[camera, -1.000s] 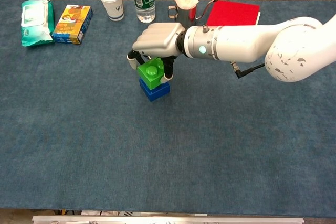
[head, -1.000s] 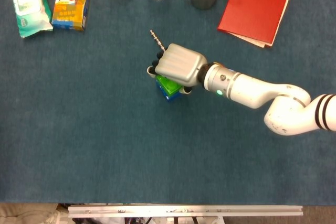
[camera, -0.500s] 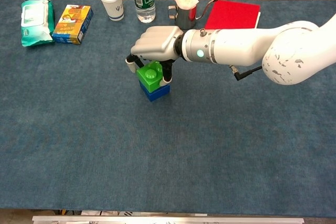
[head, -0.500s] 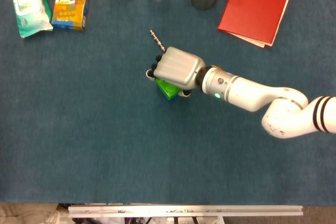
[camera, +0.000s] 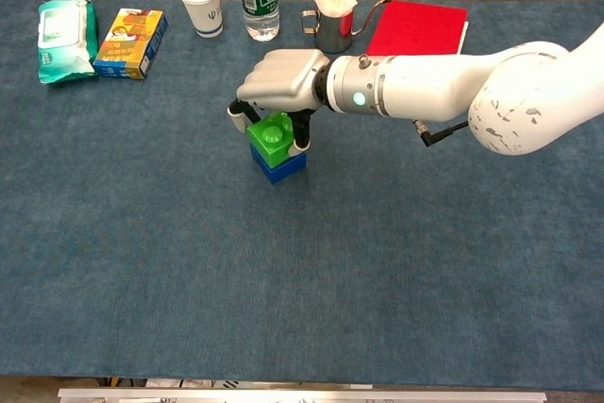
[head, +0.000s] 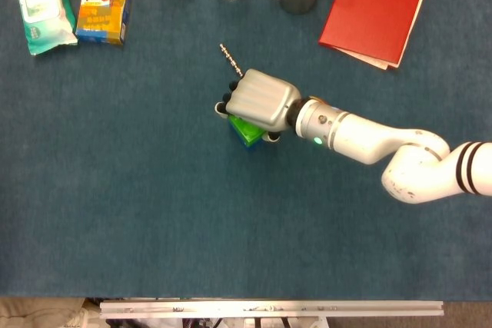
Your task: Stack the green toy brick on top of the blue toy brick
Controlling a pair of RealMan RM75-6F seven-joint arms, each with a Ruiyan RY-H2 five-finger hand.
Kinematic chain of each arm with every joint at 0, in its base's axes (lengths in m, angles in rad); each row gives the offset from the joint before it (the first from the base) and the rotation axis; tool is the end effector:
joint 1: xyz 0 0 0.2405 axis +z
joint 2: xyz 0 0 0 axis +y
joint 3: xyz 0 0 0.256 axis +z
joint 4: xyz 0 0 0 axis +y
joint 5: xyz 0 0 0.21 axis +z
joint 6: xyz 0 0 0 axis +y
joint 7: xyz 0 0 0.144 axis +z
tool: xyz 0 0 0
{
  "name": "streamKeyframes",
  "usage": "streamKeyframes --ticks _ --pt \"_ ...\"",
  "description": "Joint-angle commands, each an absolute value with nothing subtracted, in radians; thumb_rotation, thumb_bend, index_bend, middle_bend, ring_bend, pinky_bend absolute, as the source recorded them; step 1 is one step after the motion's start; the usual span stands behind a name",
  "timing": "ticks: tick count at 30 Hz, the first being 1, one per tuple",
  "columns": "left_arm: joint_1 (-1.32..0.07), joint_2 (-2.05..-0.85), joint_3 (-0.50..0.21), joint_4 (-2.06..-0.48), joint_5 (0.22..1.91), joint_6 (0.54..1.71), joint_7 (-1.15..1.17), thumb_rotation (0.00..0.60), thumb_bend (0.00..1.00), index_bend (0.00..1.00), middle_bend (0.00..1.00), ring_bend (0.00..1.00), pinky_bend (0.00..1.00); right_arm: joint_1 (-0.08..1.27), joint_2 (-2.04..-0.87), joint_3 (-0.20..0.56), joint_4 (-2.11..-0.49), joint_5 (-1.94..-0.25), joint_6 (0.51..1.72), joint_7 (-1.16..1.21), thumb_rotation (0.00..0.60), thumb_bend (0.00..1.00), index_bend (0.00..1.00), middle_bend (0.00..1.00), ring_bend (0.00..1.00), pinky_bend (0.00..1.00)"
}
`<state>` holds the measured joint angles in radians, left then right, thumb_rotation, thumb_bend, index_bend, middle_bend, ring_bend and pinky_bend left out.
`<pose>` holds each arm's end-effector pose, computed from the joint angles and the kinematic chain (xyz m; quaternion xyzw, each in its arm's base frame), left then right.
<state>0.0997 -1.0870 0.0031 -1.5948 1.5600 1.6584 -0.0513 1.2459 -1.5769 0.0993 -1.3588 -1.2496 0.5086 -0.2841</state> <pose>-0.3285 0.1107 0.1830 -0.5533 -0.3919 -0.3807 0.6287 -0.0174 -0.3596 -0.0770 0.9290 -0.1544 0.2558 0.2185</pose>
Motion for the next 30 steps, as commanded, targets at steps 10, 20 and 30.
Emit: streamKeyframes --ticks 10,20,30 --pt "0.101 -1.087 0.002 -1.593 1.558 1.658 -0.055 0.6 0.21 0.0 0.0 0.02 0.0 1.251 -1.59 0.092 -1.347 -1.244 0.504 -0.292 0.6 0.28 0.47 0.44 0.31 0.46" --pt "0.102 -1.089 0.001 -1.589 1.556 1.659 -0.057 0.6 0.21 0.0 0.0 0.02 0.0 1.259 -1.6 0.086 -1.334 -1.238 0.495 -0.301 0.6 0.28 0.47 0.44 0.31 0.46" --pt "0.103 -1.091 0.002 -1.584 1.555 1.658 -0.061 0.6 0.21 0.0 0.0 0.02 0.0 1.266 -1.608 0.076 -1.327 -1.224 0.486 -0.323 0.6 0.28 0.47 0.44 0.31 0.46"
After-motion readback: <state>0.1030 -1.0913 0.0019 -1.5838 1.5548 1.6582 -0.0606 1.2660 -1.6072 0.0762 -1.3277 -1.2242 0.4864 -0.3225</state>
